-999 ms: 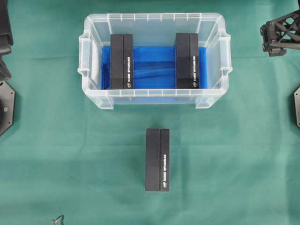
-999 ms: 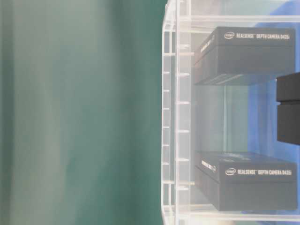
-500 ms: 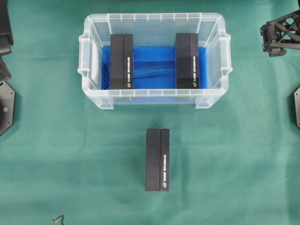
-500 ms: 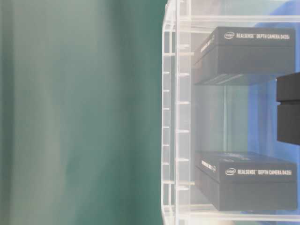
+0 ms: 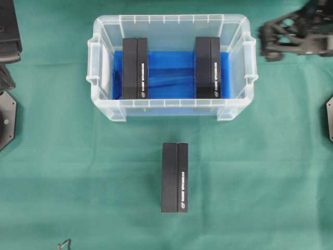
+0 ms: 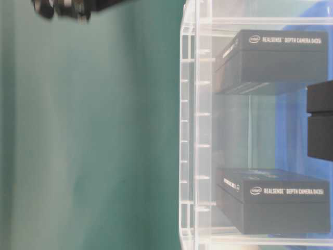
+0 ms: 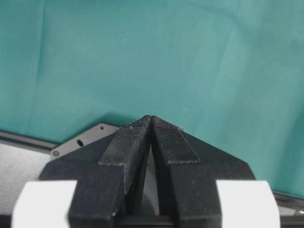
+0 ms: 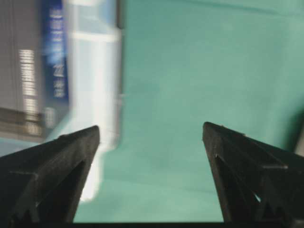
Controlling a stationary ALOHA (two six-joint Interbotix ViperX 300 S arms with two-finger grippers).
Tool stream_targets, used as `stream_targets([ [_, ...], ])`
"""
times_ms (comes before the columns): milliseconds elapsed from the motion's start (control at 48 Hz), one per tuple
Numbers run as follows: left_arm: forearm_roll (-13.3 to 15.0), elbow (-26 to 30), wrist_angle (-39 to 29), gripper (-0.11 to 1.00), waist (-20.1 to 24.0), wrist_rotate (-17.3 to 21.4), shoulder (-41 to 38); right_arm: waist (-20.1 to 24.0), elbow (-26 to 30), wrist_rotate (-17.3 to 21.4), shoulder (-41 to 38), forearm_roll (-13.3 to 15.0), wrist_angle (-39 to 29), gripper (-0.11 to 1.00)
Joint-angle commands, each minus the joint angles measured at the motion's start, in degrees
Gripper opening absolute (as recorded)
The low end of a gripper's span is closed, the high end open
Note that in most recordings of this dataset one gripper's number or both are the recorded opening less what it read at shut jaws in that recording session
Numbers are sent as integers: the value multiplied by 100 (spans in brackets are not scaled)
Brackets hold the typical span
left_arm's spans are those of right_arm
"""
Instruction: Take the box out of the case with the right arm.
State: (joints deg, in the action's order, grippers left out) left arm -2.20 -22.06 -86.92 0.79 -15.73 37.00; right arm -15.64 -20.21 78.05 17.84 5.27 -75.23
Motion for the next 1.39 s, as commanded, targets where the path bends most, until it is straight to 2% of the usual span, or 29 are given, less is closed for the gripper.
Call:
stream_targets([
  [0,-18,141,26,11,18,0,9,70,563,-9,-413,9,97,93],
  [312,-18,158,26,11,18,9,9,264,2285,0,-1925,18,88,93],
  [708,-18,141,26,11,18,9,44,483,4228,0,-3393,18,97,93],
  [1041,-18,132,26,11,18,9,105,615,5054,9,-4043,0,105,93],
  [1374,-18,114,26,11,18,9,149,694,5353,176,-4368,-35,105,93],
])
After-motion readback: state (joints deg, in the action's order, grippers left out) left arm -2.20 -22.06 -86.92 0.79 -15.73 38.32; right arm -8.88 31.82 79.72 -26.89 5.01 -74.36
